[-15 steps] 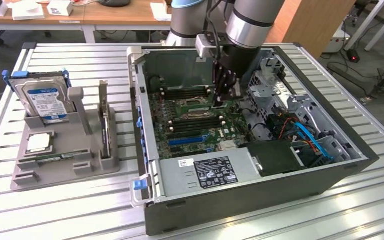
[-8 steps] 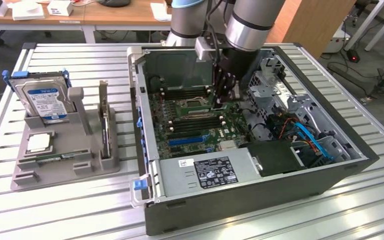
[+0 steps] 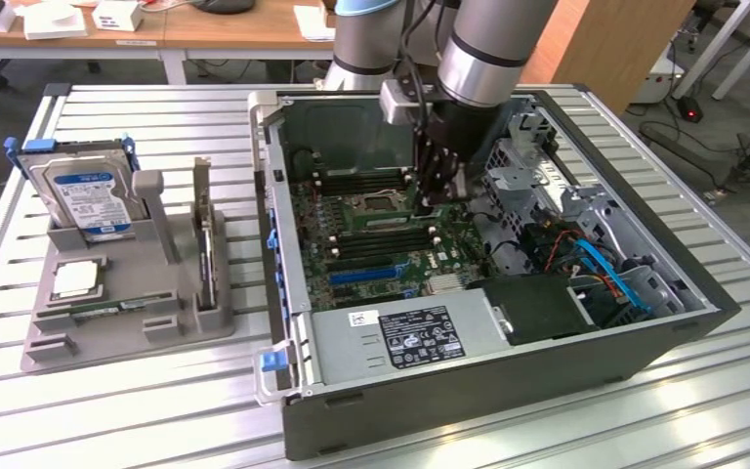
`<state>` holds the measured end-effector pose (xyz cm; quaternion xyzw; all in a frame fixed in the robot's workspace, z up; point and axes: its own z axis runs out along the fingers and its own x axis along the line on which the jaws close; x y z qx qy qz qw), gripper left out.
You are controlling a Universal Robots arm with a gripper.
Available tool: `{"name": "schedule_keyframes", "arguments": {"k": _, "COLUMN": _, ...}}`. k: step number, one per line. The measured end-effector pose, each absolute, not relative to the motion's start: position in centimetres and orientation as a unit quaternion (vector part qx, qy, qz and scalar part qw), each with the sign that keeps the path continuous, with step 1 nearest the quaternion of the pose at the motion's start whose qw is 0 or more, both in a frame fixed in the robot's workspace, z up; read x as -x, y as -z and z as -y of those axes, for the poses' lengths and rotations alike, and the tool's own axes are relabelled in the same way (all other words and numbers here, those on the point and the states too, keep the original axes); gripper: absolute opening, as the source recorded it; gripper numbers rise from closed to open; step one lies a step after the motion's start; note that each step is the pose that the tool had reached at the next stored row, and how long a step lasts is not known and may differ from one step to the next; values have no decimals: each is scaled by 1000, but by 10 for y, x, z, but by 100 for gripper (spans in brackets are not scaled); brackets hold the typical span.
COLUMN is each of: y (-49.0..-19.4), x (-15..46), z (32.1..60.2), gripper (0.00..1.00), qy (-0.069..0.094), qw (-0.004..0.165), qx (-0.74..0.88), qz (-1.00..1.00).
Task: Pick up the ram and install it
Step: 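Insert the ram into the slot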
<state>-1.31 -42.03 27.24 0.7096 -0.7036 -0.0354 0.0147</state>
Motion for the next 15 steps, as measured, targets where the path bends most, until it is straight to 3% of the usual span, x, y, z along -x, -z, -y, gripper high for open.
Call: {"name": "schedule_keyframes", "arguments": {"k": 15, "y": -259, "x": 13, "z": 420, "gripper": 11, "qy": 35, "qw": 15, "qx": -710, "qz": 704}}
